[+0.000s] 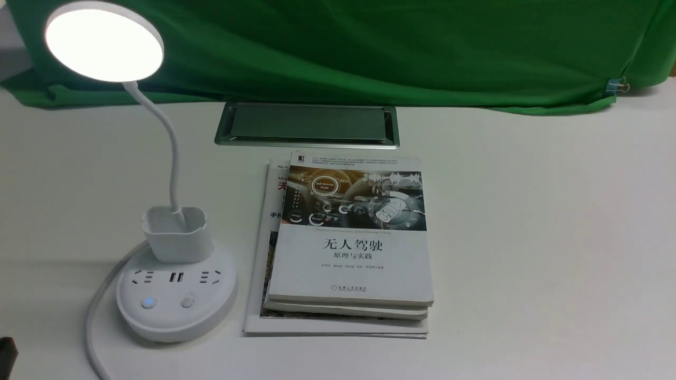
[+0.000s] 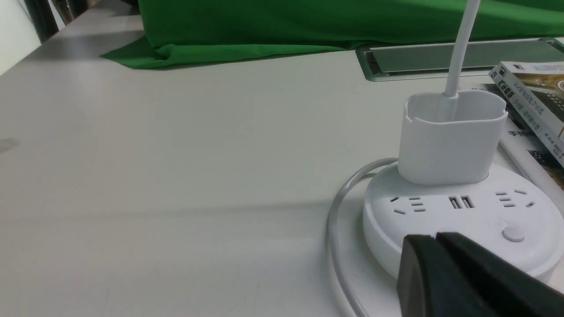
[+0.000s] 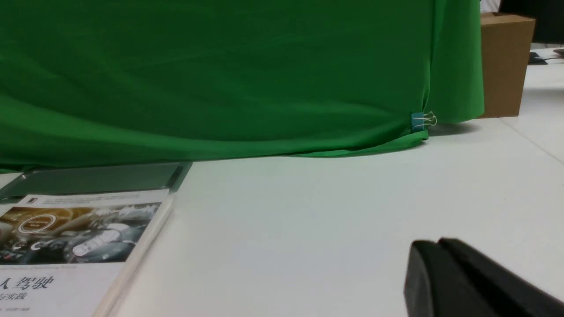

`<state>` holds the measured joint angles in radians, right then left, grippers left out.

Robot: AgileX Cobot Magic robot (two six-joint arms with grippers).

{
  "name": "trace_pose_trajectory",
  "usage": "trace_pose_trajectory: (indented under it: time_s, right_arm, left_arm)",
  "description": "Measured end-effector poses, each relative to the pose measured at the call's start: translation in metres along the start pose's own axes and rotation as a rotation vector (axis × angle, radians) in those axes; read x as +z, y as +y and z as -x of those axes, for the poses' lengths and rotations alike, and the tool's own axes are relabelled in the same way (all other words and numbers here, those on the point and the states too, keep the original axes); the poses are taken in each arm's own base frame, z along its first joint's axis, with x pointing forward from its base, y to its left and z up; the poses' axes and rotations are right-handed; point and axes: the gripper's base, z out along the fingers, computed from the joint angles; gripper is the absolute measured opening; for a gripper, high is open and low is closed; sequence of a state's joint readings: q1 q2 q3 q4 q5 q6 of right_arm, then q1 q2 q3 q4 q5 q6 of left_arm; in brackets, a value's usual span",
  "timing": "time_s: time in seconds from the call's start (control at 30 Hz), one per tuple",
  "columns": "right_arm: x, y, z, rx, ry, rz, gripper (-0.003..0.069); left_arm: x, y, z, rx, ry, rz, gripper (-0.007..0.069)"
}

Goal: Turn off the desk lamp on the white desktop by hand.
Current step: 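Press the power button on the round power strip under the lamp with the left gripper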

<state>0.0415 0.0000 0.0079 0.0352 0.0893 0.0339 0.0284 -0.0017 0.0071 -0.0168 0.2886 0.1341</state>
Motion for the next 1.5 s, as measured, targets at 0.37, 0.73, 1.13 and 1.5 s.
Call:
trace_pose_trajectory:
  time_s: [0.37, 0.73, 1.13, 1.5]
  right_arm:
    - [0.0, 0.0, 0.0, 0.0, -0.001, 0.0, 0.0035]
    - [0.0, 0.0, 0.0, 0.0, -0.001, 0.0, 0.0035]
    - [0.0, 0.0, 0.0, 0.0, -0.001, 0.0, 0.0035]
    - [0.0, 0.0, 0.0, 0.0, 0.0, 0.0, 0.0035]
  left_arm:
    - [0.0, 0.001, 0.007, 0.009, -0.079, 0.013, 0.0004]
    - [-0.003, 0.003, 0.025, -0.008, -0.276, 0.036, 0.0004]
    - [-0.018, 0.012, 0.055, -0.427, -0.634, -0.006, 0.0004]
    - [-0.009, 0.018, 0.162, -0.397, -0.288, -0.036, 0.0004]
